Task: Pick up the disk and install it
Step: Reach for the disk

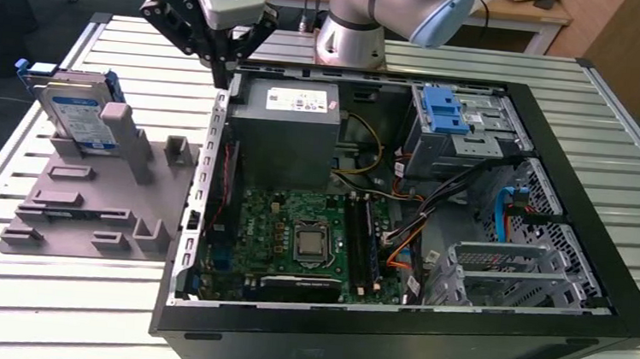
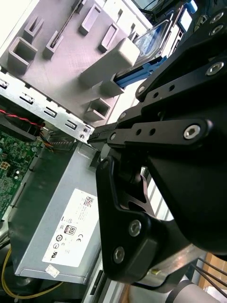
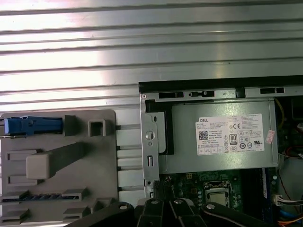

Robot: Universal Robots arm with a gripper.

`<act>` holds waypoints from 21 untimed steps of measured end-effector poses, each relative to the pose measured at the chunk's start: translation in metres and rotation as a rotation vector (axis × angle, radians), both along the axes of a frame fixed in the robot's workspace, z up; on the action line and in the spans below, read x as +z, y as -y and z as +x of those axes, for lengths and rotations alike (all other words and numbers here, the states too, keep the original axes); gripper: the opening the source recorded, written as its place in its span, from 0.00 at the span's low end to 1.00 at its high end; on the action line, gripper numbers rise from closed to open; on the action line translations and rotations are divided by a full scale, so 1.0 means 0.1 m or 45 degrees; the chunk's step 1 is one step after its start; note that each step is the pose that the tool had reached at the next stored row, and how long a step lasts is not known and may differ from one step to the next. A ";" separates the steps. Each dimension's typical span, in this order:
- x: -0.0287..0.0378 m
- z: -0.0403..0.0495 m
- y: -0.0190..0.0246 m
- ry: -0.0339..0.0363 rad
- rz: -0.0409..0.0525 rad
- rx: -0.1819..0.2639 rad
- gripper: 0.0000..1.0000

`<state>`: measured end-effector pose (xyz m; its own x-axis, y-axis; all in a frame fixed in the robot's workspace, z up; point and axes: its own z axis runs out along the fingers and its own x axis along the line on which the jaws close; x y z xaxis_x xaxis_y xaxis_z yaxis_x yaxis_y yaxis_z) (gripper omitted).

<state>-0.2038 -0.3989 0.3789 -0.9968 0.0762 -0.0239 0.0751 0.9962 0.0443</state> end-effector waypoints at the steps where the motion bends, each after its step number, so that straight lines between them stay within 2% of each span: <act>1: -0.005 -0.020 0.000 0.0000 0.000 0.000 0.11; 21: -0.010 -0.082 0.000 0.0000 0.000 0.000 0.11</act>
<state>-0.2120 -0.3989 0.3780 -0.9968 0.0764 -0.0239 0.0753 0.9962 0.0444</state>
